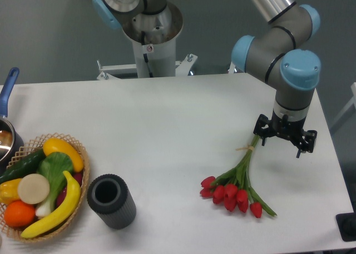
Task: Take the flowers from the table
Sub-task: 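Move the open gripper toward the tulip stems and lower it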
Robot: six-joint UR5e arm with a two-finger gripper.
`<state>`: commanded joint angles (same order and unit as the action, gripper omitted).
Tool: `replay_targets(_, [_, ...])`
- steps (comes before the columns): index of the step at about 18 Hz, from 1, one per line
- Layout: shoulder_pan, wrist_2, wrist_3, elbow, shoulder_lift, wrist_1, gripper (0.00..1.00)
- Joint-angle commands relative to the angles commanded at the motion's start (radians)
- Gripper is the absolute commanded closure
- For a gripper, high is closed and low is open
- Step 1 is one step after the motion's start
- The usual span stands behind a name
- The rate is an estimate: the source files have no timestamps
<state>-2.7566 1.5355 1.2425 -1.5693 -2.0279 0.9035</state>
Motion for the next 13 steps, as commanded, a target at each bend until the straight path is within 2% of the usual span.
replay_targets(8, [-0.003, -0.003, -0.006, -0.029, 0.003, 0.0, 0.0])
replay_targets(13, [0.006, 0.0, -0.021, -0.123, -0.014, -0.04, 0.0])
